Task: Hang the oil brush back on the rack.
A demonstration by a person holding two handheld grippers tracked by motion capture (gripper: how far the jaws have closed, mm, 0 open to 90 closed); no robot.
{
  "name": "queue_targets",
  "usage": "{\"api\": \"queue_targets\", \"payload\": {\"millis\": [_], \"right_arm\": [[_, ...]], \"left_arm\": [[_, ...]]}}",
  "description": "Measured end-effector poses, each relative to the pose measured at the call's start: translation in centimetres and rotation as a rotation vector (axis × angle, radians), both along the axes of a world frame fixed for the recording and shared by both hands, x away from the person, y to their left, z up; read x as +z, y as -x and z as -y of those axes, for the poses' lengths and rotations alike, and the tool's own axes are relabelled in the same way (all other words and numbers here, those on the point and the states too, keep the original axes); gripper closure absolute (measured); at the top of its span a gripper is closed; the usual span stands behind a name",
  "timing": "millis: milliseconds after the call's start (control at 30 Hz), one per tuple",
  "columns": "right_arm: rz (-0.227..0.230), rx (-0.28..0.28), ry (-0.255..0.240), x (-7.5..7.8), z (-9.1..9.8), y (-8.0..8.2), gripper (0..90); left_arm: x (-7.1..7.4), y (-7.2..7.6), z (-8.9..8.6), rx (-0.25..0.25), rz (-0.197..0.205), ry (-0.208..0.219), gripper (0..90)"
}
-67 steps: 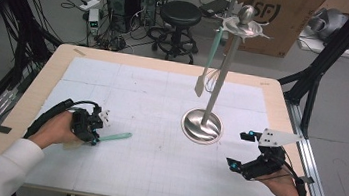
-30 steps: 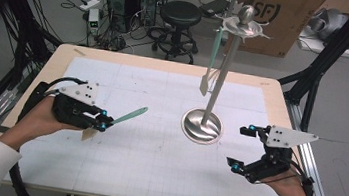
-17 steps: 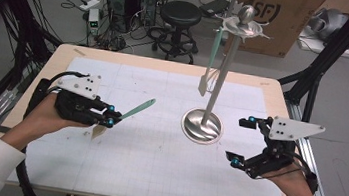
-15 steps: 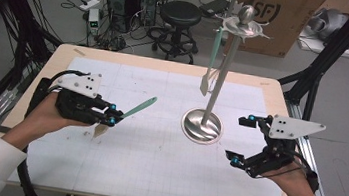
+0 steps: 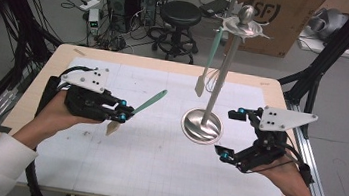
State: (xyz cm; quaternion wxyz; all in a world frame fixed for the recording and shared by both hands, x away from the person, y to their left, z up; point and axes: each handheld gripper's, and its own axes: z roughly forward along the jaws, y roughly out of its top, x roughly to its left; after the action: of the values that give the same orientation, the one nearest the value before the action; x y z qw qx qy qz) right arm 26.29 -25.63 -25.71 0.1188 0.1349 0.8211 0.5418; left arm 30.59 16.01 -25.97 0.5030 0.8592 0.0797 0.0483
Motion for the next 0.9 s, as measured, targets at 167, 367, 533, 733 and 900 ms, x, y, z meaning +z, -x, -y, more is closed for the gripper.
{"api": "queue_targets", "payload": {"millis": [167,367,533,733,900], "right_arm": [[0.006,0.022,0.003,0.5,-1.4,-0.3,0.6],[-0.002,0.047,0.000,1.1,-2.9,-0.6,0.6],[0.006,0.057,-0.011,1.4,-4.1,-0.9,0.6],[0.004,0.072,-0.012,1.5,-5.1,-0.8,0.6],[-0.006,0.082,-0.011,1.6,-5.9,-0.8,0.7]], "left_arm": [[0.0,0.0,0.5,-0.010,0.004,0.000,81.7],[0.4,-0.1,0.7,-0.004,0.008,0.027,81.7],[0.6,0.0,1.1,-0.021,0.014,0.026,81.7],[0.6,0.1,1.7,-0.021,0.015,0.026,81.6],[0.7,0.1,2.4,-0.023,0.013,0.033,81.7]]}}
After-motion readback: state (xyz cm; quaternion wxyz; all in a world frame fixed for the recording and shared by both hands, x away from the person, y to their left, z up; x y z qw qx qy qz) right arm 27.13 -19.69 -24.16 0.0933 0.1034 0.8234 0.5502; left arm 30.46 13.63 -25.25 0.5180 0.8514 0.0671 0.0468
